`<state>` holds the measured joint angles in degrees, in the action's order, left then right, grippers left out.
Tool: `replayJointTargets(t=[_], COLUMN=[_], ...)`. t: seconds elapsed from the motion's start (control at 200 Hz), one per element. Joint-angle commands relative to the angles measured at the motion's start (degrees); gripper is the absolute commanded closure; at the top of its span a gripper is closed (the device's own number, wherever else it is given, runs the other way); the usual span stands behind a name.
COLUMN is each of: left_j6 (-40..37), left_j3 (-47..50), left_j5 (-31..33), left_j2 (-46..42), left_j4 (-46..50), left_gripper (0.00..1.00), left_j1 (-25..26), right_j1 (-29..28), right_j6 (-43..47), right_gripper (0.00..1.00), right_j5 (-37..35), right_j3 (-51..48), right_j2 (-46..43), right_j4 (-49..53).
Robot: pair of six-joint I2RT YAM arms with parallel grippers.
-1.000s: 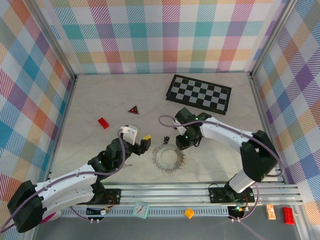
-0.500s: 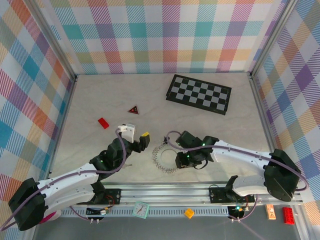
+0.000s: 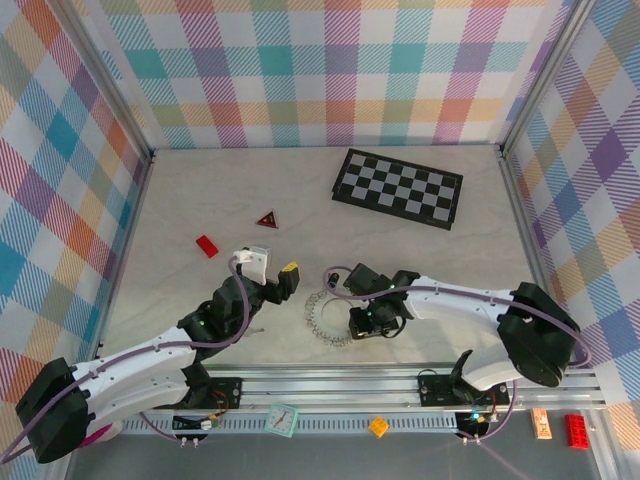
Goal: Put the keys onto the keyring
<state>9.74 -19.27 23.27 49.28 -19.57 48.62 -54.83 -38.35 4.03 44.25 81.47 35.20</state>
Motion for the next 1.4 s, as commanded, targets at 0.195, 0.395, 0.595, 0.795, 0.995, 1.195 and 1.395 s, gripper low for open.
replayJointTargets(t=[0.195, 0.395, 0.595, 0.795, 0.995, 1.195, 1.395], left_j6=[0.8, 0.8, 0.6, 0.4, 0.1, -0.2, -2.5], left_j3=[0.6, 0.5, 0.4, 0.2, -0.1, -0.2, -0.9], left_j5=[0.6, 0.4, 0.3, 0.3, 0.3, 0.3, 0.4], left_j2=[-0.7, -0.7, -0.7, -0.6, -0.6, -0.9, -2.2], left_j4=[-0.7, -0.8, -0.7, -0.6, -0.4, 0.1, 1.9], left_gripper=[0.22, 0.22, 0.22, 0.22, 0.22, 0.22, 0.22], left_j1=[-0.4, -0.3, -0.3, -0.3, -0.4, -0.4, -0.4], right_j1=[-0.2, -0.2, -0.1, -0.2, -0.2, -0.2, -0.2], right_j6=[-0.1, -0.1, 0.2, 0.6, 1.4, 2.3, 8.7], right_gripper=[0.75, 0.76, 0.79, 0.83, 0.89, 1.0, 1.0], right_j5=[-1.2, -0.8, -0.4, -0.7, -1.2, -1.8, -1.4], right_j3=[1.3, 1.4, 1.6, 2.0, 2.8, 3.2, 3.5], right_j2=[1.8, 2.8, 3.3, 4.3, 5.2, 4.0, -0.7], right_j4=[-1.2, -2.0, -2.4, -2.3, -1.1, 0.3, -0.6])
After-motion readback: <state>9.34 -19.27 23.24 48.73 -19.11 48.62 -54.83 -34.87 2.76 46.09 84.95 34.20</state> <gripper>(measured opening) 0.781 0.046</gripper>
